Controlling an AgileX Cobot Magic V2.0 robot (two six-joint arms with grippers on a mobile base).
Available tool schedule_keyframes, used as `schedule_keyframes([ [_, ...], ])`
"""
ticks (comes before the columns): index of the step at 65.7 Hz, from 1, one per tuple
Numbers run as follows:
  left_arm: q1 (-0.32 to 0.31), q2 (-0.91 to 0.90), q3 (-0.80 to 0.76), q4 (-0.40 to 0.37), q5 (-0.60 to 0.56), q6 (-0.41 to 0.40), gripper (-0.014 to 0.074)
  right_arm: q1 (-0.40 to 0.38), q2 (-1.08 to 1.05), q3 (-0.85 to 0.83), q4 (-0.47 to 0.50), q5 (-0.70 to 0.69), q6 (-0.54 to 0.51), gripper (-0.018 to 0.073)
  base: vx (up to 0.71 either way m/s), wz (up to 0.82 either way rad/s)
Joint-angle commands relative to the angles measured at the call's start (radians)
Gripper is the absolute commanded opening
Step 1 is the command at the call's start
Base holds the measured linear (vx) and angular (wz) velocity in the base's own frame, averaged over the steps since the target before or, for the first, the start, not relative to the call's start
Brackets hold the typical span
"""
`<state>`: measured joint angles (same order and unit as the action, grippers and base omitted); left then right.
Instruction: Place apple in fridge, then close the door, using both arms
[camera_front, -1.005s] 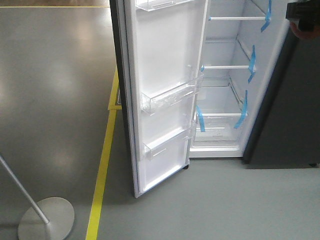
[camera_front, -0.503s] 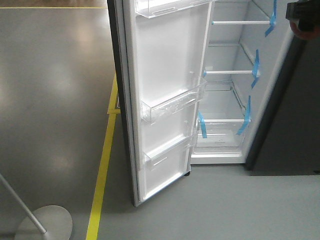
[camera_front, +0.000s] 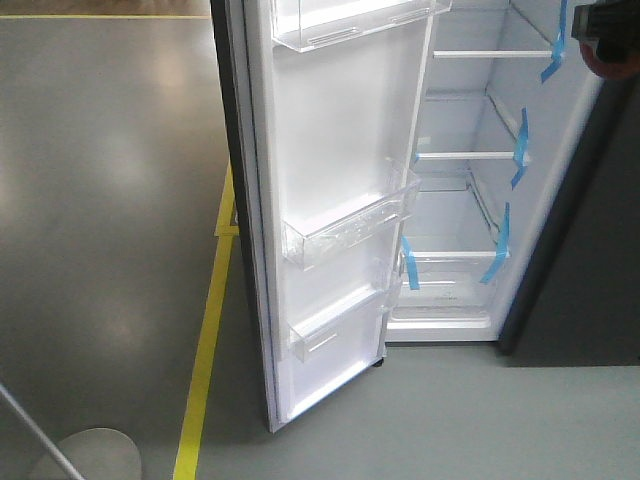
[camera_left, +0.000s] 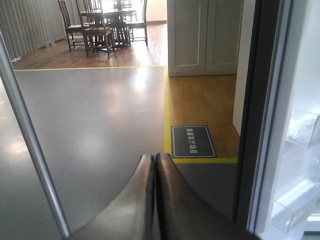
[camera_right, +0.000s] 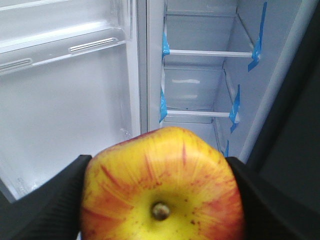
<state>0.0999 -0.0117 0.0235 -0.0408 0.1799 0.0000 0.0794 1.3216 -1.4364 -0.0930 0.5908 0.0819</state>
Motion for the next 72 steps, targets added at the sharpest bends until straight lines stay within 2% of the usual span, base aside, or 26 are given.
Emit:
schedule_keyframes([
  [1,-0.001,-0.013,-0.018,-0.008,-0.071,0.0,-0.0006,0.0,-0.03,-0.03,-0.009,-0.081,-0.005,0.0168,0.09,0.0],
  [72,-0.001,-0.013,-0.018,-0.008,-0.071,0.0,-0.0006,0.0,-0.03,-0.03,-0.009,-0.081,-0.005,0.0168,0.08,-0.01],
])
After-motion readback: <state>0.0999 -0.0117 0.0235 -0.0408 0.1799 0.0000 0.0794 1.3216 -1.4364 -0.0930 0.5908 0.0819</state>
